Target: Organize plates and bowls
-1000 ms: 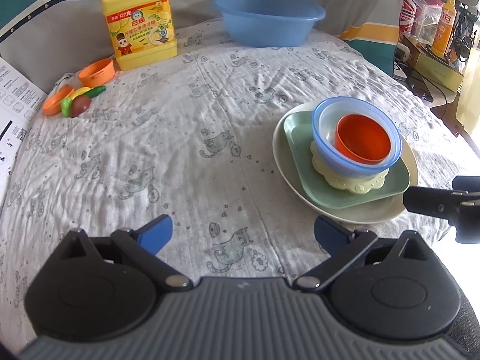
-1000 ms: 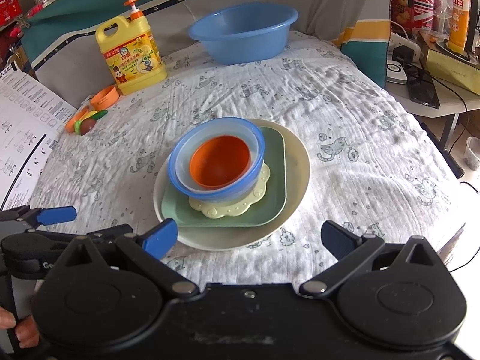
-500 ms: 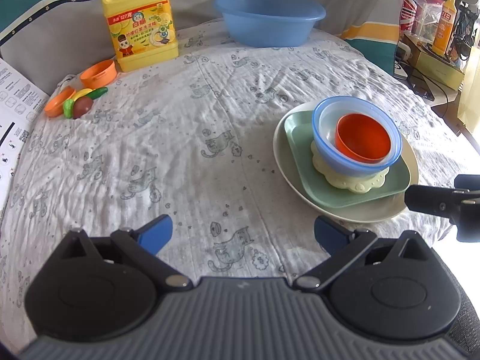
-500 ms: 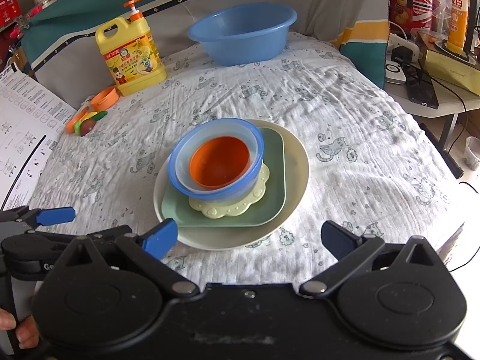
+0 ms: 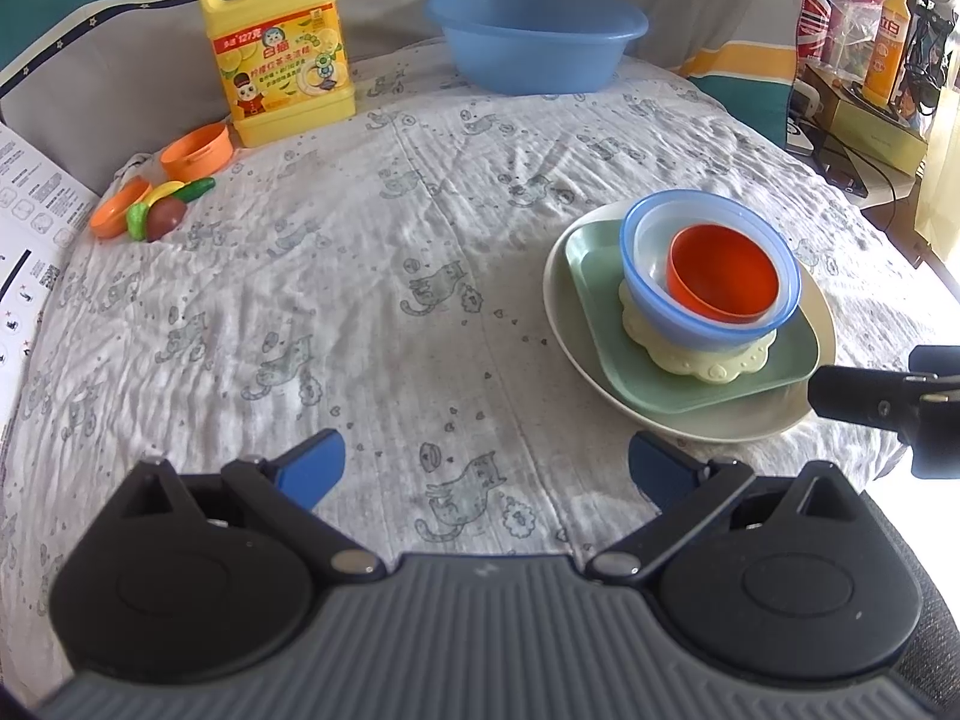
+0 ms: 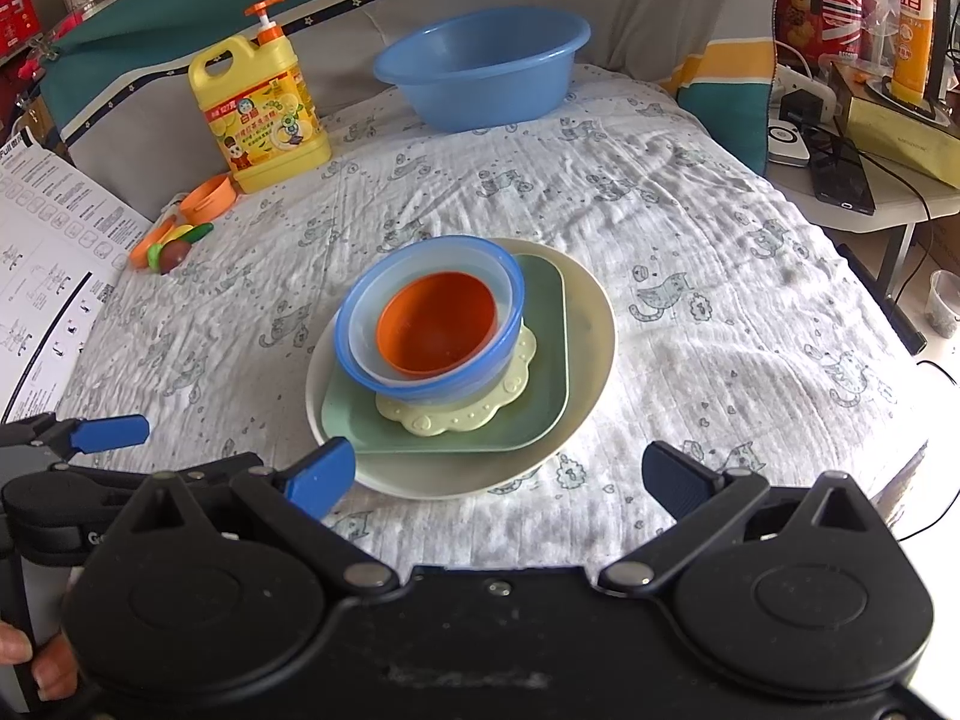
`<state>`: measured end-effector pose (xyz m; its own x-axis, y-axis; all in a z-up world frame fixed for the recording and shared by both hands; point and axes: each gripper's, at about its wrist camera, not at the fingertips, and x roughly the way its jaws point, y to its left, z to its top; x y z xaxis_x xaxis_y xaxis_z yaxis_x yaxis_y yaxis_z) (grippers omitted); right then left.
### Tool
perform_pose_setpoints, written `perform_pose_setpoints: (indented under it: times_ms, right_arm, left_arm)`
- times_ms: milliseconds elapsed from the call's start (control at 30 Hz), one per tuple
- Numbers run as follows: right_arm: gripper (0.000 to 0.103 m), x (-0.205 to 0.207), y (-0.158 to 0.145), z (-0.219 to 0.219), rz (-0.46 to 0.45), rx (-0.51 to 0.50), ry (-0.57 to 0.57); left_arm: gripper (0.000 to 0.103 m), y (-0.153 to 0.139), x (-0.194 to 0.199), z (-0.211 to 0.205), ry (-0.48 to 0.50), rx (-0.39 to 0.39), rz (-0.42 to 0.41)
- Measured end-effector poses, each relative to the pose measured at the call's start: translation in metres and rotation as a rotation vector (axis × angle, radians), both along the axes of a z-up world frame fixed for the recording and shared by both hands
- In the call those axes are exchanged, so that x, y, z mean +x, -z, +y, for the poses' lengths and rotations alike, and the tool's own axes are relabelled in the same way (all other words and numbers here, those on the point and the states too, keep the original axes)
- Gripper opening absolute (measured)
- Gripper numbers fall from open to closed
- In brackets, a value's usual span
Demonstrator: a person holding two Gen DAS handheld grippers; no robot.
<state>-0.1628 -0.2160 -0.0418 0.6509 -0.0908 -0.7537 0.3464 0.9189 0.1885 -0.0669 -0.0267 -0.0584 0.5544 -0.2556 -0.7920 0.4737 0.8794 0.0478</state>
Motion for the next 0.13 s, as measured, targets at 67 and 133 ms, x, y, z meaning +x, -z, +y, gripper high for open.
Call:
perform_pose_setpoints:
  times_ms: [67, 133]
  right_arm:
    - [0.103, -0.0017, 0.0000, 0.0009, 0.001, 0.002, 0.006]
    - [0.103, -0.0024, -0.0001, 0.0015, 0.002, 0.004, 0.009]
  left_arm:
    - [0.103, 0.0000, -0.0001, 0.0000, 0.001, -0.001, 0.002]
    - [0.103, -0.0005, -0.0007, -0.0004, 0.006, -0.001, 0.002]
